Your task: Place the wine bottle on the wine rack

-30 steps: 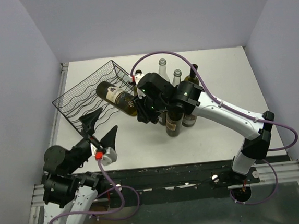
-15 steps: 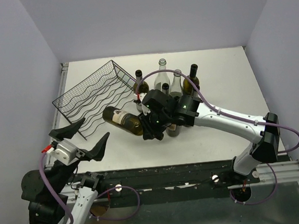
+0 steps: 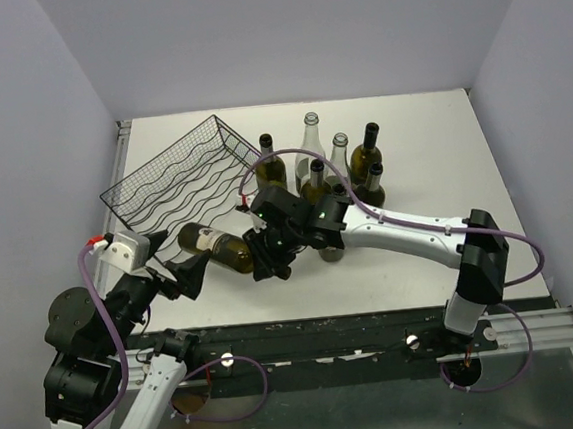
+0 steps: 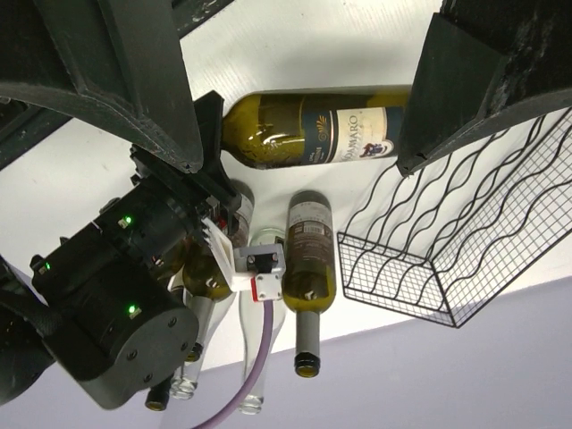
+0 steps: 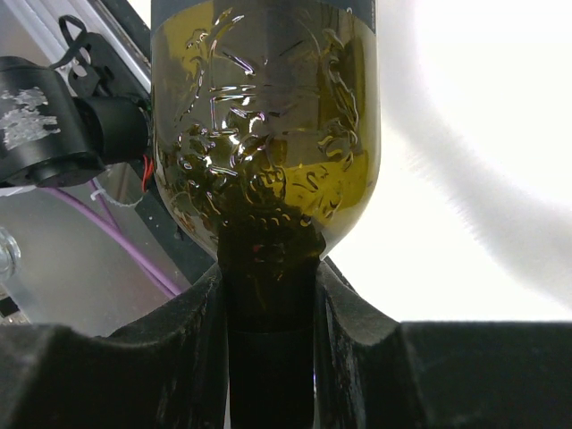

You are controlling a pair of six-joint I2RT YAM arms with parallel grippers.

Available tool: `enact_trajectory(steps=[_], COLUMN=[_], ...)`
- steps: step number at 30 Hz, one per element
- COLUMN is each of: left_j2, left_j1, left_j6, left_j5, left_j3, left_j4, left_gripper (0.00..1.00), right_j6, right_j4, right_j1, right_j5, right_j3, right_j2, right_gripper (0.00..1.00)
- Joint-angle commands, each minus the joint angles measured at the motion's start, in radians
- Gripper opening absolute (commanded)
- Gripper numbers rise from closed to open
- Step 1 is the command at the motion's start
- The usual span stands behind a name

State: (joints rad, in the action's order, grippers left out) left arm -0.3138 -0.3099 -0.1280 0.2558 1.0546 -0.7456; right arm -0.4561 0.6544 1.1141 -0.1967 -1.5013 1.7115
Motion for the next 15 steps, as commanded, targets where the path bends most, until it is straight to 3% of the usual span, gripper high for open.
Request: enact_trajectory(steps=[1, 8, 15], left_j2=[-0.001, -0.016, 0.021], left_j1=[-0.003, -0.001, -0.001], left_j6=[-0.022, -0.025, -0.022], left_j5=[-0.078, -0.171, -0.159], left_j3=[0.002, 0.001, -0.001], left_j4=[-0.023, -0.067, -0.097], left_gripper=[0.99, 0.99, 0.99], right_j6=[-0.022, -0.087, -0.131], right_j4=[-0.173, -0.255, -0.375], right_j1=[0.019, 0.049, 0.101], right_j5=[-0.049, 0.005, 0.112], right_j3=[-0.036, -0.033, -0.011], right_j2=[0.016, 0.097, 0.138], right_gripper=[0.01, 0.01, 0.01])
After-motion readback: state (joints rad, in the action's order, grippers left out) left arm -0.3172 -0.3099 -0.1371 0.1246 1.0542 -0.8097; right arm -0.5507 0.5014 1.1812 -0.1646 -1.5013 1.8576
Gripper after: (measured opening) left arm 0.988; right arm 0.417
